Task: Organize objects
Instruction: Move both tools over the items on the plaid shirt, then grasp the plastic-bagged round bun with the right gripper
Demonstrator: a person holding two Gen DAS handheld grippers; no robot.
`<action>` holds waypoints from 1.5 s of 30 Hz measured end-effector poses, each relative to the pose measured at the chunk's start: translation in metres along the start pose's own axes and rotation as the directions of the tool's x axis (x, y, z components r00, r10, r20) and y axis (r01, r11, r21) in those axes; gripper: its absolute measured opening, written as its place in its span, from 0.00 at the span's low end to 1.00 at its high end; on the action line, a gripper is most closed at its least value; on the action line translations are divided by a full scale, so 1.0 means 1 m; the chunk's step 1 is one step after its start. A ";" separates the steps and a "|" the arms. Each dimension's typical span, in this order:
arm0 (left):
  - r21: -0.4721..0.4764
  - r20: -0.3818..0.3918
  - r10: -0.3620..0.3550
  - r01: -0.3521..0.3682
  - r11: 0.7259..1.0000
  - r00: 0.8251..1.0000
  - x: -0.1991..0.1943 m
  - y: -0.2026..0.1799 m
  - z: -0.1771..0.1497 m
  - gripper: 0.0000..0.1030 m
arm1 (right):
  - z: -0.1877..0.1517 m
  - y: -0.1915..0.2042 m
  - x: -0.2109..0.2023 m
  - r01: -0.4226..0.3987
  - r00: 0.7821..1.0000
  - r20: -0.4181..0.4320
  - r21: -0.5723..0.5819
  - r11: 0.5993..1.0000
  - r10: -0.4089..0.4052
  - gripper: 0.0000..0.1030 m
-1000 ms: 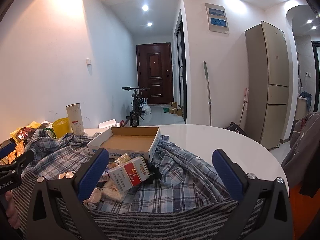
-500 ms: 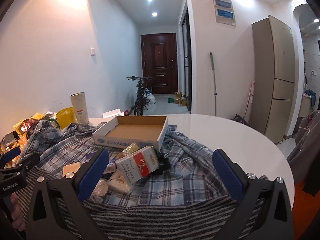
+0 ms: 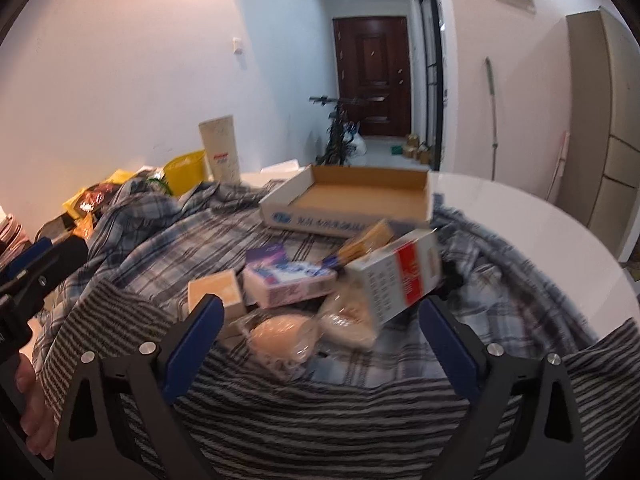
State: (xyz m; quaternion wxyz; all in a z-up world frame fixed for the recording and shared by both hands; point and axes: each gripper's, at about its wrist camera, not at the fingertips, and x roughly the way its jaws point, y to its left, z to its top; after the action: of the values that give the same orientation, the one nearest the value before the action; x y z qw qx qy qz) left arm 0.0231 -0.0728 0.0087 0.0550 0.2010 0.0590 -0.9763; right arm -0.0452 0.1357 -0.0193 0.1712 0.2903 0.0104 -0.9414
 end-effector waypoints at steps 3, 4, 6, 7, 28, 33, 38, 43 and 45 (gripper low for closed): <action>-0.010 0.002 -0.005 0.006 1.000 1.000 -0.002 0.001 -0.002 1.00 | -0.004 0.005 0.014 -0.044 0.997 -0.066 0.014 0.999 0.045 0.93; -0.010 0.005 -0.008 0.008 1.000 1.000 -0.002 0.001 -0.002 1.00 | -0.005 0.007 0.017 -0.051 0.995 -0.080 0.015 0.999 0.052 0.93; -0.008 0.007 -0.010 0.010 1.000 1.000 -0.004 0.001 -0.002 1.00 | -0.006 0.011 0.024 -0.058 0.993 -0.106 0.006 0.998 0.058 0.91; -0.007 0.008 -0.013 0.013 1.000 1.000 -0.004 0.000 -0.002 1.00 | -0.005 0.013 0.029 -0.061 0.991 -0.119 0.002 0.998 0.060 0.90; -0.012 -0.014 -0.045 0.045 0.999 0.999 -0.007 -0.012 -0.002 1.00 | -0.012 0.010 0.051 -0.093 0.972 -0.215 0.034 0.995 0.098 0.47; -0.003 -0.014 -0.043 0.043 0.999 0.999 -0.010 -0.016 -0.001 1.00 | -0.002 -0.004 0.014 -0.064 0.991 -0.118 0.015 0.998 0.065 0.34; 0.001 -0.027 -0.055 0.055 0.999 0.998 -0.009 -0.022 0.002 1.00 | 0.011 -0.032 -0.020 -0.028 0.999 -0.018 0.057 0.998 0.029 0.34; 0.015 -0.082 -0.043 0.044 0.999 0.996 0.002 -0.030 0.003 1.00 | 0.021 -0.058 -0.045 0.045 0.996 0.070 0.081 0.996 -0.051 0.34; 0.010 -0.123 -0.041 0.043 0.999 0.992 0.013 -0.032 0.002 1.00 | 0.024 -0.066 -0.052 0.079 0.992 0.094 0.086 0.993 -0.087 0.34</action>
State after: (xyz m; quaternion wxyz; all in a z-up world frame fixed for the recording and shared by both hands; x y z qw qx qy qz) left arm 0.0062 -0.0427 0.0082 0.0296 0.2596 0.0602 -0.9634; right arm -0.0398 0.2114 0.0238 0.1201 0.2500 -0.0246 -0.9605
